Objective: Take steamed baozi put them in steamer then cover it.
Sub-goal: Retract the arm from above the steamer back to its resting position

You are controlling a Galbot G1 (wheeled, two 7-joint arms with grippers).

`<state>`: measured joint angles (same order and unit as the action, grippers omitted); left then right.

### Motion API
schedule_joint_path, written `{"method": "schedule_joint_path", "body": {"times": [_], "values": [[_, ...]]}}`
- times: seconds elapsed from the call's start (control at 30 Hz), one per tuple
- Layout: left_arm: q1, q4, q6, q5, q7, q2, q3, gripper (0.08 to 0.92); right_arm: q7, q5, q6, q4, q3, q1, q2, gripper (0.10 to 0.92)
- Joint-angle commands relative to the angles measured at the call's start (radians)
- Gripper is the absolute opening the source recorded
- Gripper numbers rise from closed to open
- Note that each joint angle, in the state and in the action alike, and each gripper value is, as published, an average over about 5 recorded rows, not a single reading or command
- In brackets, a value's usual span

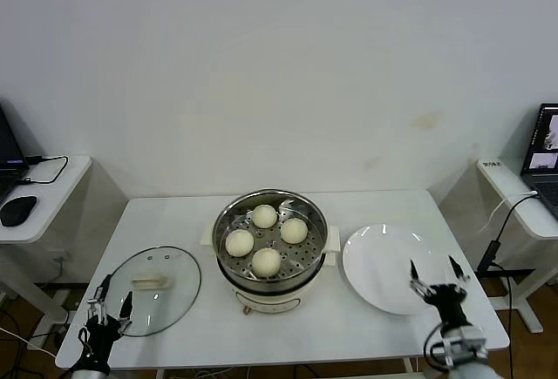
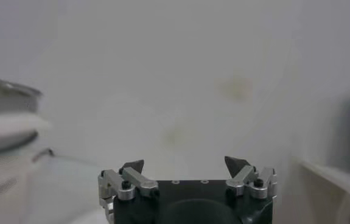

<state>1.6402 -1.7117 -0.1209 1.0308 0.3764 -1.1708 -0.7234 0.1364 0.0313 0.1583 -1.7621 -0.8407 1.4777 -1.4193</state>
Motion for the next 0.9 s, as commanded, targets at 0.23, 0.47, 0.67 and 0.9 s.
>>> {"method": "schedule_joint_path", "body": {"times": [0.23, 0.47, 0.67, 0.9], "values": [[-0.19, 0.219, -0.013, 0.323, -0.002, 0.033, 0.061, 0.823, -0.029, -0.06, 0.064, 0.006, -0.142, 0.122, -0.097, 0.823], [-0.287, 0.297, -0.011, 0.311, -0.015, 0.048, 0.097, 0.823, -0.027, -0.054, 0.06, -0.008, -0.139, 0.128, -0.109, 0.823], [-0.362, 0.375, -0.014, 0.293, -0.023, 0.065, 0.127, 0.823, -0.026, -0.065, 0.064, -0.014, -0.142, 0.136, -0.113, 0.823], [-0.426, 0.439, -0.017, 0.28, -0.032, 0.071, 0.15, 0.823, -0.025, -0.071, 0.07, -0.014, -0.146, 0.143, -0.118, 0.823]]}}
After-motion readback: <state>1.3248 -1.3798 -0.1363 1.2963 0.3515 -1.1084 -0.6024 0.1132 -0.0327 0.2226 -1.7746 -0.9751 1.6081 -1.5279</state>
